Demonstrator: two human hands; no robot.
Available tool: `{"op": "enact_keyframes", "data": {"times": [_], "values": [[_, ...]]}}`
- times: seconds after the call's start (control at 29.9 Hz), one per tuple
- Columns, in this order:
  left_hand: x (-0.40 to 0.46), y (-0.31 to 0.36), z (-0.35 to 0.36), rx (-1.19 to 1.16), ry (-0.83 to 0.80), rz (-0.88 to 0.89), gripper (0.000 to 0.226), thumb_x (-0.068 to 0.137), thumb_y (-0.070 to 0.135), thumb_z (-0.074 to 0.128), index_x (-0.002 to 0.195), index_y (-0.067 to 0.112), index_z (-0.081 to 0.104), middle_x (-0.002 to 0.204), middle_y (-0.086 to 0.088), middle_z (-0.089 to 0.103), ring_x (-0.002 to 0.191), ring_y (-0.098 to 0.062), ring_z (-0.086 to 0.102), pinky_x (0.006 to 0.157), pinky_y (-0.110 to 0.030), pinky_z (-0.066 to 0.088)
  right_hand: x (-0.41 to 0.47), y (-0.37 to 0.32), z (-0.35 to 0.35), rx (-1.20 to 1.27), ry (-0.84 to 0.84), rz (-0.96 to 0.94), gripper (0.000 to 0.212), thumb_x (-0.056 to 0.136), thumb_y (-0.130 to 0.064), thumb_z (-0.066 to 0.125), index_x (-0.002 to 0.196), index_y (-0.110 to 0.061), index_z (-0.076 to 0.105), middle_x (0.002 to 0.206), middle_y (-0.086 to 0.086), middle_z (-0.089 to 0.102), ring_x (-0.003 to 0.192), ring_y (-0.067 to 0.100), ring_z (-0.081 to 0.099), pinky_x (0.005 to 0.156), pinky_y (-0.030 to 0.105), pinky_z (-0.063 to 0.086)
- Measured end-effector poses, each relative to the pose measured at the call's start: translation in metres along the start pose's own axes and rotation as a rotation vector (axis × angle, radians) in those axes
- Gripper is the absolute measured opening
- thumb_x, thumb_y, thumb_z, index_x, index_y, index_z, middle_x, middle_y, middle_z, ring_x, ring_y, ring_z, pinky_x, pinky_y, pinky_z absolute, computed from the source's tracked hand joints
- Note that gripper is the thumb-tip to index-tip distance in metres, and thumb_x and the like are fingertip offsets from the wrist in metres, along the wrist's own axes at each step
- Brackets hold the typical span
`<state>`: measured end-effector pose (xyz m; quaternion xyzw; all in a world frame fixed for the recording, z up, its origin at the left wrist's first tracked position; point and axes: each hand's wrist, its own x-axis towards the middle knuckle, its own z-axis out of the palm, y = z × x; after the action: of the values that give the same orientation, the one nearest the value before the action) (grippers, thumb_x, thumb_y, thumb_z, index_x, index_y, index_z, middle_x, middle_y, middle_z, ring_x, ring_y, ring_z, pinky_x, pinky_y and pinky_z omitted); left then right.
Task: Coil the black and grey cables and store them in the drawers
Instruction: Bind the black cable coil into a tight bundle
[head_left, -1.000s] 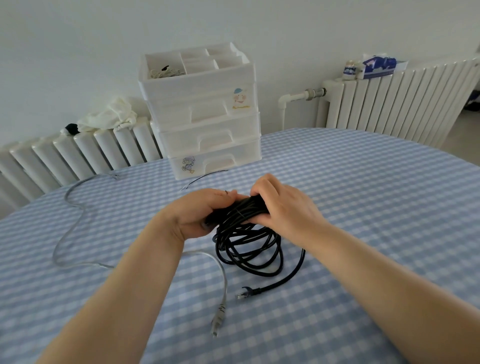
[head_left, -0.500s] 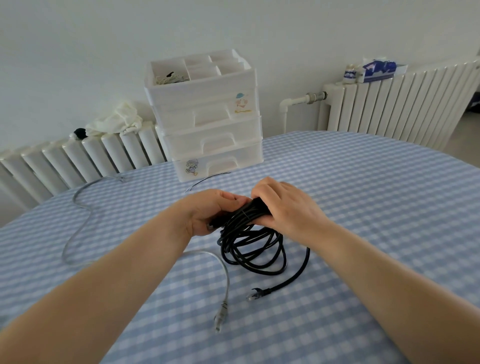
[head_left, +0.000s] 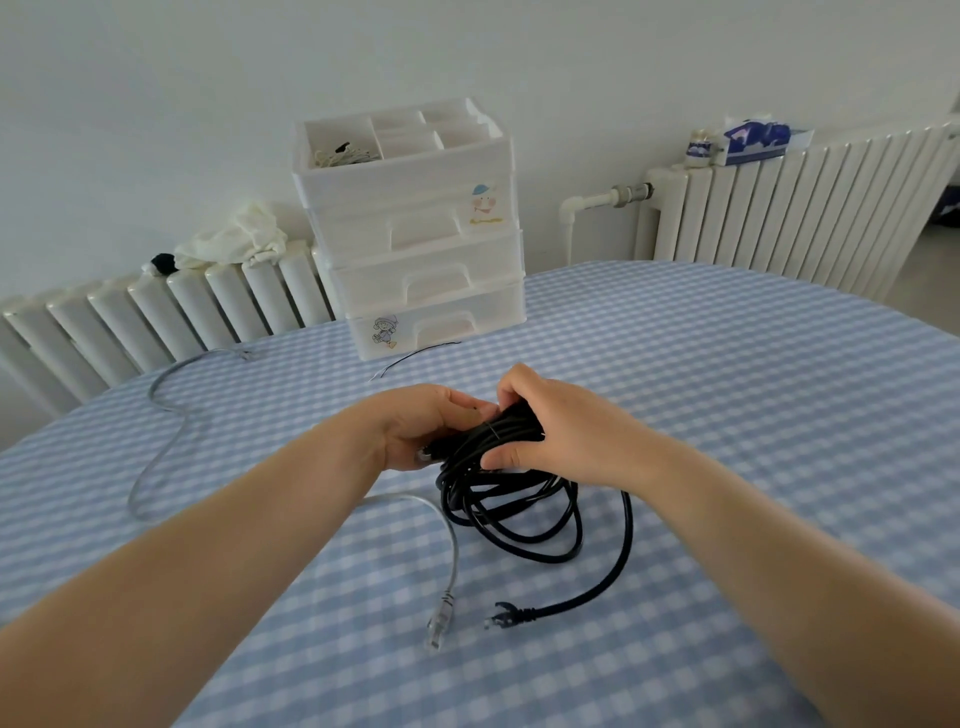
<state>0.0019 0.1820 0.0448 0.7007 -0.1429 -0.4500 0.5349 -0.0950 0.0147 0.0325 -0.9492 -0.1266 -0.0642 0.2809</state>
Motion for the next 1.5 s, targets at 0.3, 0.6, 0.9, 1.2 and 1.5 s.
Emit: {"op": "enact_keyframes", "data": {"times": [0.3, 0.6, 0.9, 1.2, 1.5], "values": [[0.008, 0.001, 0.005, 0.174, 0.105, 0.089, 0.016, 0.089, 0.014, 0.064, 0.094, 0.002, 0.073, 0.079, -0.011, 0.069, 0.066, -0.019, 0.062, 0.065, -0.027, 0.047, -0.010, 0.005, -0.005, 0.086, 0.002, 0.047, 0.036, 0.080, -0.057, 0.065, 0.101, -0.032, 0.050, 0.089, -0.016, 0.059, 0.079, 0.002, 0.055, 0.068, 0.026, 0.044], [0.003, 0.024, 0.004, 0.493, -0.053, 0.044, 0.015, 0.090, 0.013, 0.064, 0.084, 0.014, 0.078, 0.091, -0.017, 0.065, 0.083, -0.025, 0.054, 0.082, -0.030, 0.047, -0.016, 0.007, -0.002, -0.023, 0.085, -0.009, 0.035, 0.076, -0.054, 0.071, 0.096, -0.033, 0.052, 0.087, -0.018, 0.054, 0.087, 0.003, 0.047, 0.071, 0.021, 0.034], [-0.012, 0.046, 0.011, 0.960, -0.144, 0.089, 0.021, 0.095, 0.025, 0.059, 0.101, 0.010, 0.072, 0.098, -0.003, 0.075, 0.099, -0.014, 0.068, 0.100, -0.026, 0.045, -0.020, -0.005, -0.004, -0.013, 0.084, -0.023, 0.042, 0.072, -0.048, 0.078, 0.090, -0.026, 0.047, 0.079, -0.016, 0.051, 0.073, -0.002, 0.046, 0.059, 0.015, 0.033], [-0.013, 0.056, 0.014, 1.160, -0.194, 0.032, 0.028, 0.091, 0.033, 0.057, 0.100, 0.009, 0.068, 0.108, -0.012, 0.069, 0.105, -0.023, 0.063, 0.105, -0.041, 0.042, -0.020, -0.004, 0.000, -0.322, 0.192, -0.270, 0.036, 0.084, -0.045, 0.068, 0.093, -0.016, 0.048, 0.075, -0.009, 0.058, 0.073, 0.015, 0.055, 0.086, 0.025, 0.040], [-0.010, 0.066, 0.017, 1.090, -0.271, -0.066, 0.029, 0.088, 0.003, 0.060, 0.077, 0.027, 0.072, 0.089, 0.007, 0.072, 0.098, -0.010, 0.064, 0.110, -0.038, 0.037, -0.018, -0.003, 0.005, -0.435, 0.334, -0.454, 0.056, 0.074, -0.036, 0.081, 0.106, -0.018, 0.039, 0.072, -0.005, 0.065, 0.067, 0.017, 0.062, 0.080, 0.032, 0.048]]}}
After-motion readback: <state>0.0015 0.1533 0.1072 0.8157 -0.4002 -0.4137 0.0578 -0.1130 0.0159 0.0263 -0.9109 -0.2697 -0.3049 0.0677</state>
